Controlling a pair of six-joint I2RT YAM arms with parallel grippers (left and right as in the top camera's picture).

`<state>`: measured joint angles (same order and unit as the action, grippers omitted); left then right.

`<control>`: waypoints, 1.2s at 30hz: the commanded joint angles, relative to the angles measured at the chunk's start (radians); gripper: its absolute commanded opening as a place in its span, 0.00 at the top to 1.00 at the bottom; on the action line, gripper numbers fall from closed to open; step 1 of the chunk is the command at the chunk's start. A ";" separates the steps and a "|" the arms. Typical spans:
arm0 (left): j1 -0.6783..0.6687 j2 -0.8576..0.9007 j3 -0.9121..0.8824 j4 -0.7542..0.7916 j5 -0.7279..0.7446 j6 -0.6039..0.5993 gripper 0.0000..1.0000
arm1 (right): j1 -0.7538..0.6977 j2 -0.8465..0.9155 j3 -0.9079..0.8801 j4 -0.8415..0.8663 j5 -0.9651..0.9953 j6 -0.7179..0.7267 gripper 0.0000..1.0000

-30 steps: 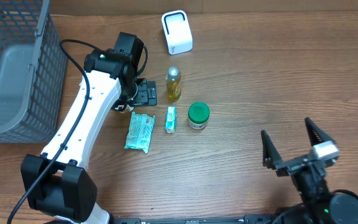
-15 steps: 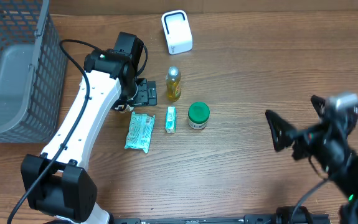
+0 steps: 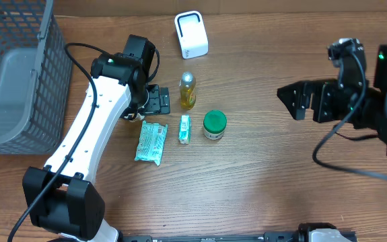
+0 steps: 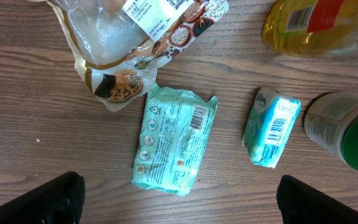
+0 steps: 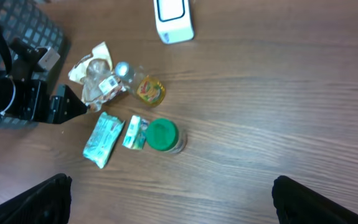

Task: Scan the item barcode
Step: 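Raise the right arm from rest and swing it toward the table center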

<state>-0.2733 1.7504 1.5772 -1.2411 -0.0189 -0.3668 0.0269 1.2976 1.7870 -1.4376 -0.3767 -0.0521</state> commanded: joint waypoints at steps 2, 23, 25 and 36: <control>0.005 -0.004 0.003 0.000 0.005 -0.007 0.01 | 0.005 0.038 0.026 -0.004 -0.046 0.003 0.00; 0.005 -0.004 0.003 0.000 0.005 -0.007 0.01 | 0.005 0.113 0.019 -0.060 -0.088 0.043 0.00; 0.005 -0.004 0.003 0.000 0.005 -0.007 0.01 | 0.005 0.116 0.019 -0.055 -0.054 0.107 0.00; 0.005 -0.004 0.003 0.000 0.005 -0.007 0.01 | 0.023 0.156 0.000 -0.046 0.021 0.232 0.00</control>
<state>-0.2733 1.7504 1.5772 -1.2415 -0.0189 -0.3668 0.0296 1.4345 1.7866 -1.4883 -0.3740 0.1432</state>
